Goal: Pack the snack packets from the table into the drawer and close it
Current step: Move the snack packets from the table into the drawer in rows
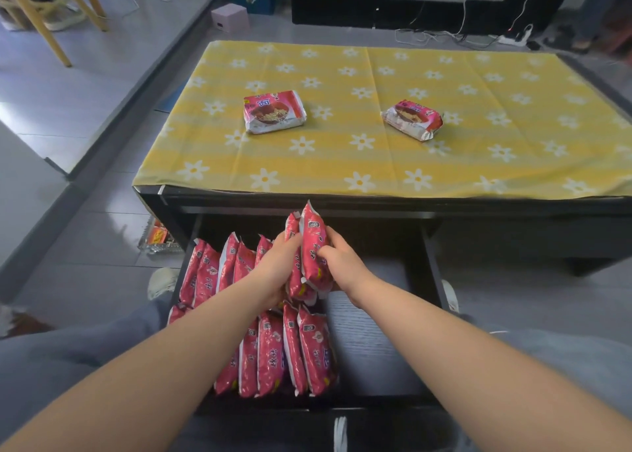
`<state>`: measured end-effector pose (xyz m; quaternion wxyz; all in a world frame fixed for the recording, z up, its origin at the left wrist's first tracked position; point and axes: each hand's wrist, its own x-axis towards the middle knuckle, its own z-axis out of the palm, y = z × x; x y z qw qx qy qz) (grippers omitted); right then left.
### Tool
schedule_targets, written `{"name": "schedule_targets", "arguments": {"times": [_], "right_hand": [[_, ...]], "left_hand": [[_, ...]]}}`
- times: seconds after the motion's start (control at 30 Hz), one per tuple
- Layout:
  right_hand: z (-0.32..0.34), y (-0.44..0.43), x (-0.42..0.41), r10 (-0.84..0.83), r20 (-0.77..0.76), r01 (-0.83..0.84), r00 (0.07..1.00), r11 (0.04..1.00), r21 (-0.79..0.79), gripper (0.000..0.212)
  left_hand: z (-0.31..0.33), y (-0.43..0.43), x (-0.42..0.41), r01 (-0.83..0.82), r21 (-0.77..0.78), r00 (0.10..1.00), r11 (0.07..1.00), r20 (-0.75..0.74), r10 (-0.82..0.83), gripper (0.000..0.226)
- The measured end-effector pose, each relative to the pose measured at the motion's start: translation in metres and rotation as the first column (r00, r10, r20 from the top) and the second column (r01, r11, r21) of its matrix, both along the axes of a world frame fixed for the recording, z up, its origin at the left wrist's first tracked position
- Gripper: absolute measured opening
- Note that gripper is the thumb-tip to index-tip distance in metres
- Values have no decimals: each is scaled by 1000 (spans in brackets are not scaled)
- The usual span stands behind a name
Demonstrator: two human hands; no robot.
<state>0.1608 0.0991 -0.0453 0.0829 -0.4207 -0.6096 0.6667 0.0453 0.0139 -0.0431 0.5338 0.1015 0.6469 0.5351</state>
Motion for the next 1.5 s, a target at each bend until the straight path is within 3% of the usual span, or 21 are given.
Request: {"name": "schedule_targets", "arguments": {"times": [0.1, 0.23, 0.4, 0.53, 0.63, 0.67, 0.73, 0.83, 0.93, 1.0, 1.1, 1.2, 1.33, 1.43, 1.5], "right_hand": [[-13, 8, 8, -37, 37, 38, 999, 999, -24, 52], [-29, 14, 12, -44, 97, 48, 994, 998, -39, 55], [-49, 6, 4, 126, 172, -116, 977, 991, -66, 57], [-67, -8, -14, 136, 247, -134, 959, 991, -28, 74], [-76, -15, -23, 127, 363, -134, 923, 991, -8, 83], [-79, -17, -24, 121, 370, -128, 921, 992, -6, 87], [-83, -19, -26, 101, 368, -108, 924, 994, -1, 102], [-89, -23, -25, 140, 402, -167, 905, 985, 34, 134], [-95, -24, -29, 127, 462, -182, 878, 980, 76, 143], [-97, -26, -33, 98, 507, -174, 856, 979, 104, 144], [-100, -29, -36, 89, 539, -179, 838, 977, 116, 147], [-102, -26, -33, 115, 556, -200, 823, 975, 95, 148], [-94, -19, -29, 141, 527, -207, 838, 976, 68, 143], [-73, -15, -27, 117, 471, -238, 875, 949, 208, 124], [-53, -11, -24, 103, 491, -318, 865, 870, 377, 107]], "left_hand": [[-11, 10, 5, 160, -166, 946, 973, -256, -199, 59], [-29, 17, 5, 195, -194, 939, 961, -248, -241, 50], [-48, 24, 2, 160, -327, 868, 931, -402, -291, 45], [-48, 20, -10, 150, -448, 623, 881, -650, -436, 47], [-42, 12, -31, 140, -473, 247, 870, -834, -494, 56], [-41, 10, -41, 120, -526, 125, 842, -833, -538, 58], [-40, 5, -61, 79, -670, 20, 738, -739, -673, 67], [-46, -8, -82, 123, -812, -1, 570, -575, -818, 80], [-48, -24, -84, 212, -828, 21, 520, -528, -849, 85], [-48, -32, -79, 241, -815, 71, 527, -527, -847, 87], [-47, -42, -72, 224, -820, 44, 527, -532, -846, 90], [-44, -44, -72, 246, -804, 75, 541, -541, -838, 89], [-41, -48, -68, 213, -758, 99, 616, -611, -786, 87], [-34, -46, -64, 168, -705, 90, 689, -685, -723, 78], [-24, -42, -63, 158, -643, 92, 749, -746, -660, 68]]}}
